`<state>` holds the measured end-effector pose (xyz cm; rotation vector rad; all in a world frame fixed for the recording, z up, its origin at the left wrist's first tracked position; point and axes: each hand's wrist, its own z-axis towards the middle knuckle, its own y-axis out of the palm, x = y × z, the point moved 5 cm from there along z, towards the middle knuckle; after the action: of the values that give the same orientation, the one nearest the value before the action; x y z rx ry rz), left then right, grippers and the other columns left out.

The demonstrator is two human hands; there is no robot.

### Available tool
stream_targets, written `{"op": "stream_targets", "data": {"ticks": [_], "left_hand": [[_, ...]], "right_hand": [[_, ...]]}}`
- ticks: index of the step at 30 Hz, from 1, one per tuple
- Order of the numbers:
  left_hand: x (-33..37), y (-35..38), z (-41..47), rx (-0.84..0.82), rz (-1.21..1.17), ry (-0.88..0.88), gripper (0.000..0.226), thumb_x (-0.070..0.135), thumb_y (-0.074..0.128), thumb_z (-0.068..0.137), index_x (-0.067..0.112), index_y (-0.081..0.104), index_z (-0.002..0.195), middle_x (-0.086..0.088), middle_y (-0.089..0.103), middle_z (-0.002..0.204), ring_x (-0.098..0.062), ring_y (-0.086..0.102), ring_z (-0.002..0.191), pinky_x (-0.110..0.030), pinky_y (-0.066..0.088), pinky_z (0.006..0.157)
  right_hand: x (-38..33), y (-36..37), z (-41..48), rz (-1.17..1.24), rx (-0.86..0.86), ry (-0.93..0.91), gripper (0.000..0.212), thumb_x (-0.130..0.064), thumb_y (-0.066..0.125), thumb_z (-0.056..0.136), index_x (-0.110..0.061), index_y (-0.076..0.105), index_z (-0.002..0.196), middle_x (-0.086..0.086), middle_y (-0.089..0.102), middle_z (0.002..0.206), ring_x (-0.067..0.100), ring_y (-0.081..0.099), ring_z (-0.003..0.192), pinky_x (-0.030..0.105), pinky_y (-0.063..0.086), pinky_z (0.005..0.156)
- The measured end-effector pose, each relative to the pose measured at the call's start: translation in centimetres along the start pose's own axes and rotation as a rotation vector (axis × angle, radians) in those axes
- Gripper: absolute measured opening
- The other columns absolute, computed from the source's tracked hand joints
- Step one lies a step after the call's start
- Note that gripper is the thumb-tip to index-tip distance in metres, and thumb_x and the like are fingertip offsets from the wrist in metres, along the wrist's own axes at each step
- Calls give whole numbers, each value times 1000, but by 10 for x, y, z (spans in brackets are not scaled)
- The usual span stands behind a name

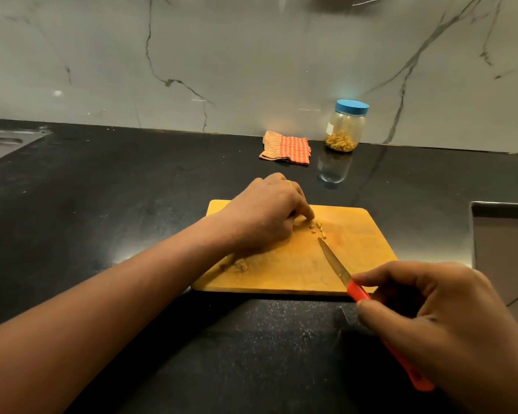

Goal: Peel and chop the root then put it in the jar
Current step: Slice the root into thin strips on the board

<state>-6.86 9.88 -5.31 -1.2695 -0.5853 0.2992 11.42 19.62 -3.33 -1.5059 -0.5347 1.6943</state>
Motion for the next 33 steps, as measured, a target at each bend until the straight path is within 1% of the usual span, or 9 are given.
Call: {"op": "stream_targets", "data": {"ticks": [4, 6, 10, 14, 16, 19, 25, 30, 33], "left_hand": [[2, 1, -1, -5, -44, 7, 31, 14, 56, 96, 32, 70, 117, 12, 60, 126, -9, 44, 113, -38, 43, 101], [2, 0, -2, -6, -67, 4, 32, 12, 56, 96, 33, 71, 114, 12, 60, 126, -10, 45, 113, -37, 43, 101], [4, -1, -3, -29, -129, 3, 33, 8, 57, 94, 32, 73, 111, 11, 60, 125, -9, 47, 112, -27, 42, 96], [6, -6, -6, -45, -208, -7, 33, 6, 58, 93, 30, 75, 106, 10, 61, 123, -9, 50, 112, -23, 40, 96], [5, -6, -7, -52, -212, -11, 30, 10, 58, 94, 31, 74, 109, 10, 61, 124, -9, 50, 113, -24, 39, 96], [8, -4, -8, -101, -198, 8, 27, 15, 59, 95, 32, 73, 111, 11, 62, 121, -8, 50, 111, -21, 36, 88], [7, -8, -12, -144, -220, 37, 26, 13, 61, 93, 31, 75, 106, 13, 61, 113, -7, 50, 105, -12, 36, 76], [11, -9, -17, -174, -237, 97, 20, 35, 67, 89, 33, 74, 108, 13, 65, 108, -6, 53, 102, -14, 39, 76], [15, -8, -17, -127, -154, 139, 18, 39, 70, 86, 34, 75, 103, 17, 67, 103, -7, 52, 100, -22, 44, 78]], "right_hand": [[5, -2, 7, 2, -6, 18, 18, -30, 74, 65, -34, 74, 83, -19, 69, 69, 1, 65, 63, 12, 51, 56], [6, -4, 10, 19, -25, 25, 20, -28, 75, 66, -33, 73, 85, -19, 70, 72, 2, 66, 65, 13, 53, 58], [9, -9, 9, 56, -55, 37, 18, -29, 74, 64, -34, 73, 81, -13, 72, 72, 8, 67, 66, 31, 59, 59], [10, -13, 11, 53, -44, 25, 19, -26, 75, 65, -35, 73, 82, -13, 72, 72, 7, 68, 67, 23, 57, 57], [9, -15, 13, 45, -41, 18, 20, -26, 74, 66, -35, 73, 83, -13, 72, 74, 7, 68, 67, 25, 57, 55], [9, -15, 16, 47, -37, 15, 20, -23, 74, 67, -35, 72, 83, -13, 72, 73, 7, 68, 67, 29, 58, 55], [9, -12, 14, 71, -45, -6, 20, -25, 73, 66, -34, 72, 83, -14, 72, 74, 7, 68, 67, 27, 59, 58], [10, -13, 16, 83, -39, -18, 20, -24, 73, 65, -34, 71, 81, -17, 72, 76, 6, 68, 70, 16, 56, 62], [10, -12, 17, 90, -38, -18, 19, -22, 73, 65, -34, 71, 80, -16, 72, 75, 6, 68, 69, 16, 56, 63]]}}
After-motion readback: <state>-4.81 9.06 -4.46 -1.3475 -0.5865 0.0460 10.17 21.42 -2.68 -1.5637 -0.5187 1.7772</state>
